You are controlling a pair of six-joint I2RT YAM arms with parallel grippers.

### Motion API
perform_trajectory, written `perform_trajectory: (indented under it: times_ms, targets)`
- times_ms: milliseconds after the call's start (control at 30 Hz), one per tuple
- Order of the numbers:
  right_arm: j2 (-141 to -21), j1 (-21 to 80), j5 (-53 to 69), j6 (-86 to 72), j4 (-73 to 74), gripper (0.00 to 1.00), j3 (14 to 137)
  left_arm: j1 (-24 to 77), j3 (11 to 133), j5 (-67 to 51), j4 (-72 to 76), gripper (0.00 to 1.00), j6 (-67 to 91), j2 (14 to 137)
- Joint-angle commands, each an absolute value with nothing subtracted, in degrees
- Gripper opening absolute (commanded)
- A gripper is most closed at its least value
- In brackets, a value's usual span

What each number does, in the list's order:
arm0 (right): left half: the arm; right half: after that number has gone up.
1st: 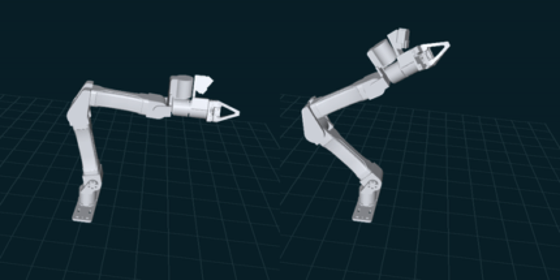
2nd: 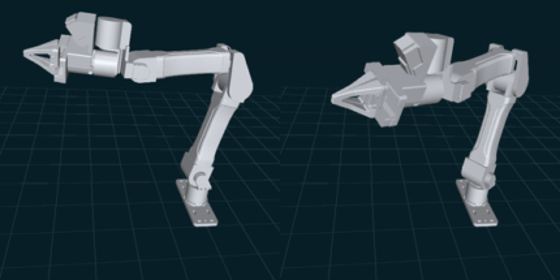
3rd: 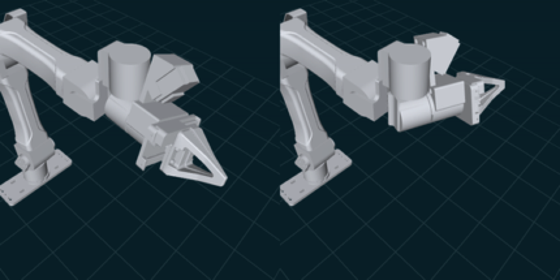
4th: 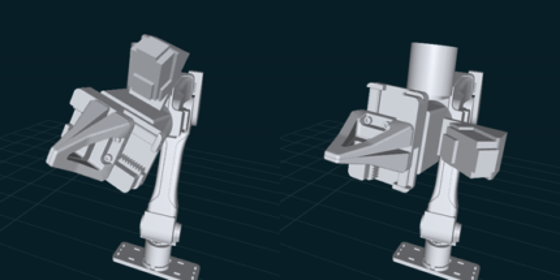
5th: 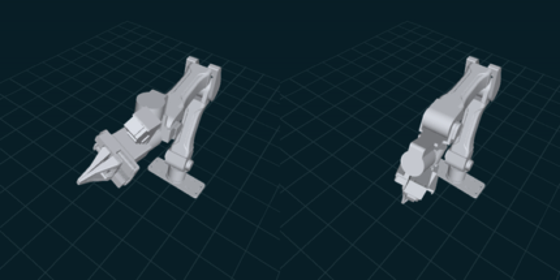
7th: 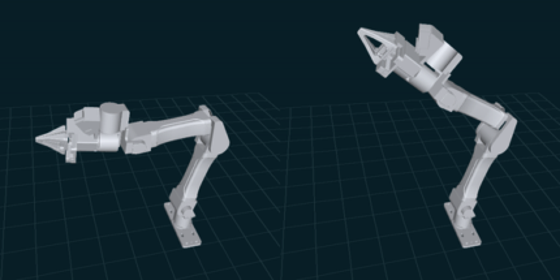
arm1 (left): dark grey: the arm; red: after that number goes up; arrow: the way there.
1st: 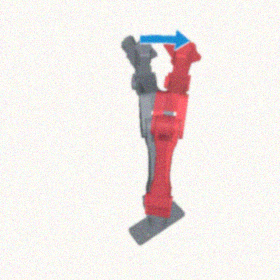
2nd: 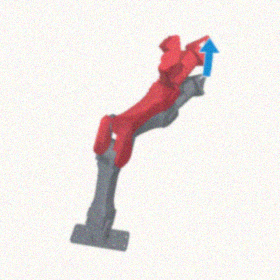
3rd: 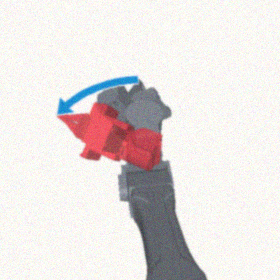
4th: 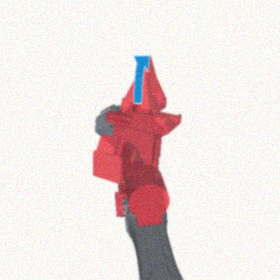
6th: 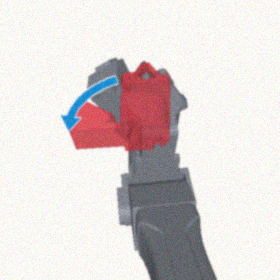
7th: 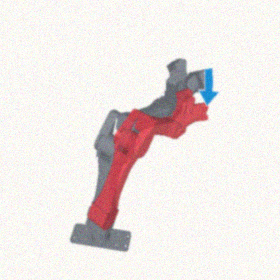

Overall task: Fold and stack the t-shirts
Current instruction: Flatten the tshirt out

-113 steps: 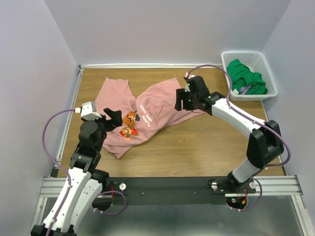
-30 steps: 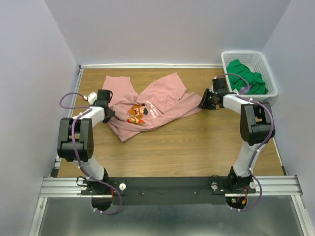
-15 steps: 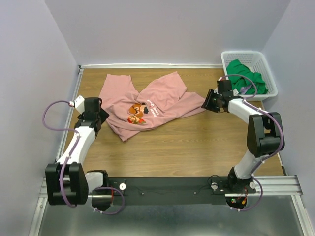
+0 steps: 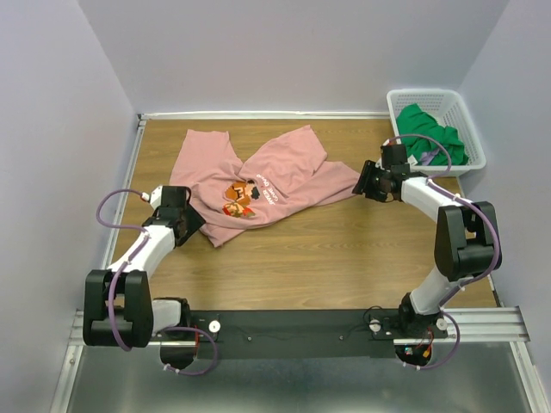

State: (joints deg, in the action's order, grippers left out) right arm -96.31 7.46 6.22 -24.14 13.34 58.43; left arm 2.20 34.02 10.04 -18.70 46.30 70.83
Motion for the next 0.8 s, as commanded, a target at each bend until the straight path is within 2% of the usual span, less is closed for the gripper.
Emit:
perform_trajectory:
  times_ms: [0, 300, 367, 600, 667, 700, 767]
  targets:
    - [-95.7, 7.4, 3.9, -23.8, 14.1, 0.57, 57.5, 2.7, 34.5, 7.4, -16.0, 0.68, 46.6, 71.5]
    - [-96.8, 7.4, 3.3, -23.6, 14.1, 0.57, 57.7, 4.4, 34.0, 6.1, -14.5, 0.62, 47.3, 73.8]
    - [-96.8, 7.4, 3.0, -23.4, 14.1, 0.57, 57.7, 5.0, 33.8, 6.2, -14.3, 0.57, 47.4, 73.8]
    - [-97.2, 7.4, 2.3, -23.4, 14.1, 0.57, 57.7, 5.5, 32.7, 7.6, -14.4, 0.32, 48.0, 73.0]
    - [-97.3, 7.3, 1.7, -23.3, 14.0, 0.57, 57.7, 5.5, 32.5, 8.2, -14.8, 0.23, 48.0, 72.5]
    - [-97.4, 7.2, 1.1, -23.3, 14.1, 0.57, 57.8, 5.5, 32.5, 8.3, -15.2, 0.14, 47.9, 71.9]
    - [-97.6, 6.9, 0.6, -23.3, 14.1, 0.57, 58.0, 5.5, 32.6, 9.2, -16.0, 0.09, 48.0, 71.1]
